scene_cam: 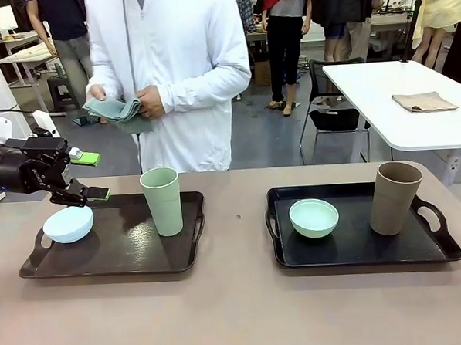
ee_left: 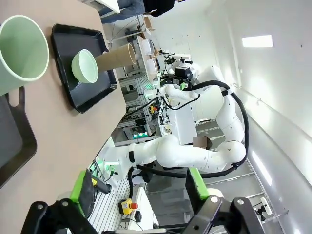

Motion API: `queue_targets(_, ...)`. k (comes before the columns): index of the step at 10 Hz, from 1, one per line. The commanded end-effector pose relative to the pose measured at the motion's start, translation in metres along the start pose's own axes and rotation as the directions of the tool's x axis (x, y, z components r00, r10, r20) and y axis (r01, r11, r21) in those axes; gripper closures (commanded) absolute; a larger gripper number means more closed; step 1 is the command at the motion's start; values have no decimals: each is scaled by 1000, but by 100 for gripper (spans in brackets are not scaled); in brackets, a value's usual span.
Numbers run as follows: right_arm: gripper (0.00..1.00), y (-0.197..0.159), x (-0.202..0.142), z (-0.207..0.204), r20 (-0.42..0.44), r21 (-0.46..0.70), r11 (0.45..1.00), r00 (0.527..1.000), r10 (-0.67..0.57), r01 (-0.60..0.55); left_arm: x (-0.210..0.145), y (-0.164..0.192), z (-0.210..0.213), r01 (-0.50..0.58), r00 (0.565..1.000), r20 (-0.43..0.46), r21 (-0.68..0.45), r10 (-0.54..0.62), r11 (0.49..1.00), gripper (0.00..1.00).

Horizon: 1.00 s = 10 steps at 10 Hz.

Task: Set up a tray with a mat and arrange the tableware.
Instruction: Pick up the Picnic Bowl and Reusable plastic cup from the Handle tray in front of the human's position and hold them in the air.

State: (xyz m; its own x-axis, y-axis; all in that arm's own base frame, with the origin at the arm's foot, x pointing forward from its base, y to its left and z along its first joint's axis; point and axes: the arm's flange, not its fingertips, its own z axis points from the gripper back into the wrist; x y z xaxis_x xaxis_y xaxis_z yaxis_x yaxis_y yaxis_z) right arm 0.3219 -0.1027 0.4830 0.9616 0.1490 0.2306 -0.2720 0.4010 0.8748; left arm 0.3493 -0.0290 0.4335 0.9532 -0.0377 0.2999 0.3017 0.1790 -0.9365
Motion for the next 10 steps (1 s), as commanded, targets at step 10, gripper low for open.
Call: queue_targets(10,0,0,2,1,5,19,1000,1000,19,-19,-1,1,-1,24,1000,14,-22,-24,999,0)
